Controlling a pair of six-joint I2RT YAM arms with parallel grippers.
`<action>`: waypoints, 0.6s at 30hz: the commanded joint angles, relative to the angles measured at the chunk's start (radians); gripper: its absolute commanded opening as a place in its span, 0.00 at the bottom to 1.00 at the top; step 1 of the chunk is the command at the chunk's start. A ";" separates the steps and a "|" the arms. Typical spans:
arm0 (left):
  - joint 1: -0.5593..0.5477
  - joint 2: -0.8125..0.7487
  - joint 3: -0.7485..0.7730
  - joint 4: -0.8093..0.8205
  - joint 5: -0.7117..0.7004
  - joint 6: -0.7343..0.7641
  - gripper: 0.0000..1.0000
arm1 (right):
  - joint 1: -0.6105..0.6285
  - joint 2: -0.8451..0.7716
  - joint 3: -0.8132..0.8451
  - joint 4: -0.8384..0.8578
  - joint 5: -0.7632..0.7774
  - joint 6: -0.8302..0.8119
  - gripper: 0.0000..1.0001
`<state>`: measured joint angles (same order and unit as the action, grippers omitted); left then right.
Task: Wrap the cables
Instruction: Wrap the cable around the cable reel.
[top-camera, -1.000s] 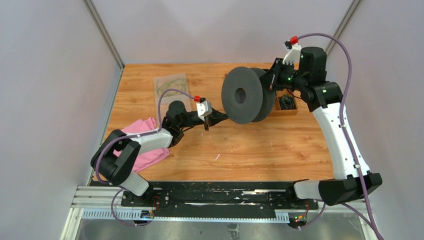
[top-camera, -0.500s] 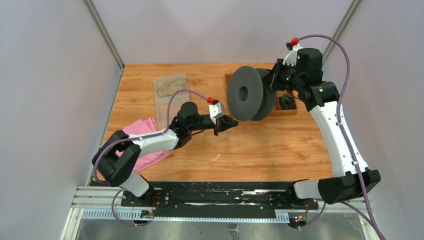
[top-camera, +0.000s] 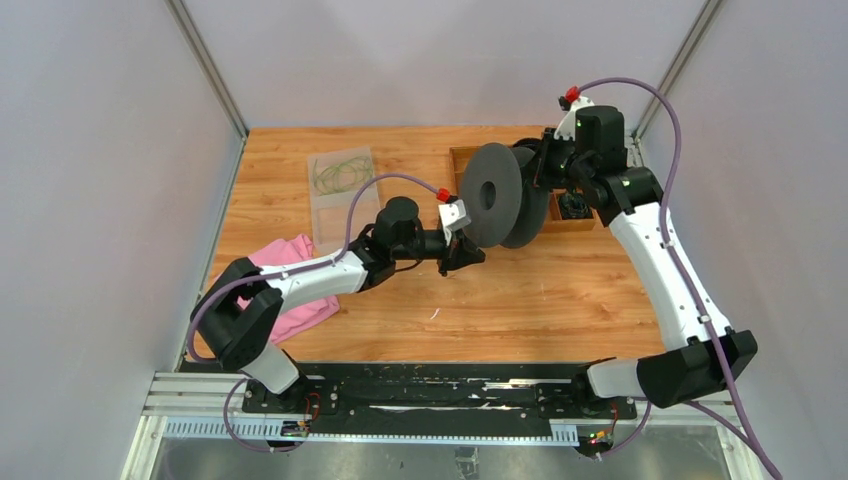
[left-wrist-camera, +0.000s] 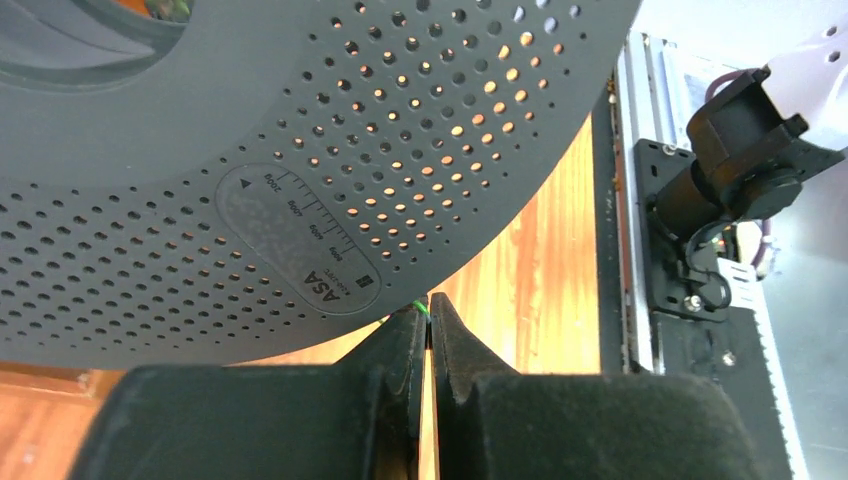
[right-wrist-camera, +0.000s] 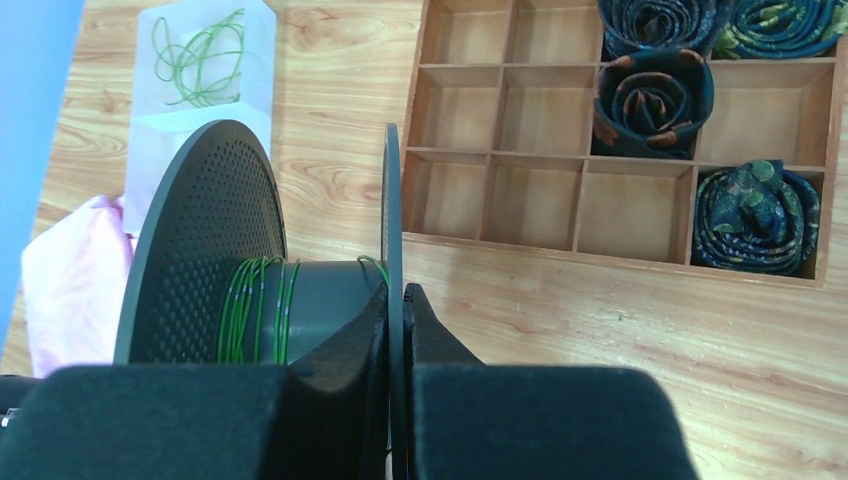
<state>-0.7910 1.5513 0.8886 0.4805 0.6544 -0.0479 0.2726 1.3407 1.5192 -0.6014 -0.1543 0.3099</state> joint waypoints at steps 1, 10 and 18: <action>-0.037 0.002 0.057 -0.019 0.069 -0.144 0.04 | 0.007 -0.007 -0.043 0.172 0.182 -0.083 0.01; -0.041 0.014 0.068 -0.020 0.085 -0.324 0.07 | 0.008 -0.002 -0.094 0.216 0.222 -0.096 0.01; -0.055 0.018 0.032 -0.019 0.063 -0.254 0.06 | 0.008 0.021 -0.070 0.216 0.214 -0.102 0.01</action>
<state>-0.8234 1.5791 0.9218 0.4278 0.6495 -0.3164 0.2844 1.3533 1.4246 -0.5198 -0.0425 0.2680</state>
